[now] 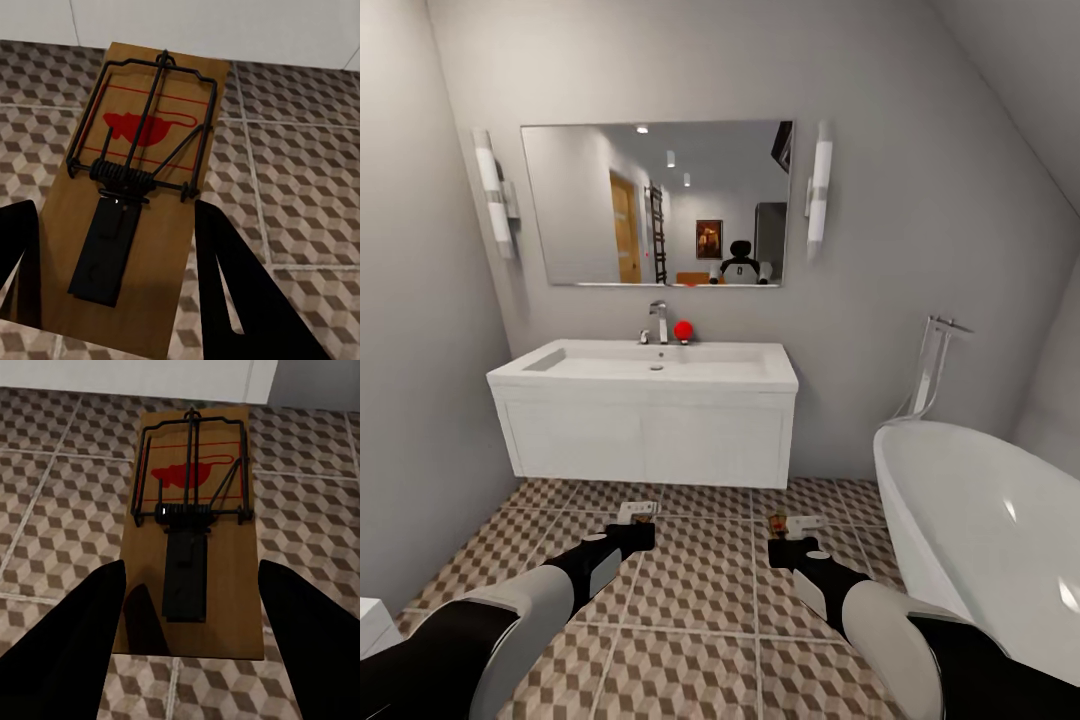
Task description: Take the four mousetraps from the cabinet in the bathroom and place them on the bathroom floor. Make sure all four end up on the same floor surface, and ensure that at least two of them are either under or directly next to the same bathroom sink.
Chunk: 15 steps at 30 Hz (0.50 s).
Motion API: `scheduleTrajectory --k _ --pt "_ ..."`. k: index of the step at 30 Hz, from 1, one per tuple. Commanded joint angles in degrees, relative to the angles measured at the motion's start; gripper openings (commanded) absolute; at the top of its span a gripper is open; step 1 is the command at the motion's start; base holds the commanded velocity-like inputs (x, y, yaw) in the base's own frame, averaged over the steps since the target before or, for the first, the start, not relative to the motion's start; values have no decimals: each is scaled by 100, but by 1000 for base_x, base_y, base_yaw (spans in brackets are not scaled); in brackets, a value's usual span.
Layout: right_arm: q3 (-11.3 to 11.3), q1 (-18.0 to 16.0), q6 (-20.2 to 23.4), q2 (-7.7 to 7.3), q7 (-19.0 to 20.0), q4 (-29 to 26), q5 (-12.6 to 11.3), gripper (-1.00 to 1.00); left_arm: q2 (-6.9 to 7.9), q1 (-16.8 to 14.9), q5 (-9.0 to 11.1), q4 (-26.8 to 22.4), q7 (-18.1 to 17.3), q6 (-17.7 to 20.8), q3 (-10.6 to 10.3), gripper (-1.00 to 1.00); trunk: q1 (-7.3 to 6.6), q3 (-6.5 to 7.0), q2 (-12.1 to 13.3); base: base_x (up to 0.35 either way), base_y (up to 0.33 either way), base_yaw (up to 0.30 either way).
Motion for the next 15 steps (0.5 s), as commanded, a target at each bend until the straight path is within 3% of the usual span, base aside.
scheduleTrajectory --k 1,15 --pt "-48 -8 -29 0 -27 17 60 -100 -1 -5 37 7 -4 -16 -48 -100 22 -24 -45 0 0 0" --pt "-48 -9 -29 0 -27 17 51 -100 8 -5 37 7 0 -16 -45 -100 329 -276 -606 0 0 0"
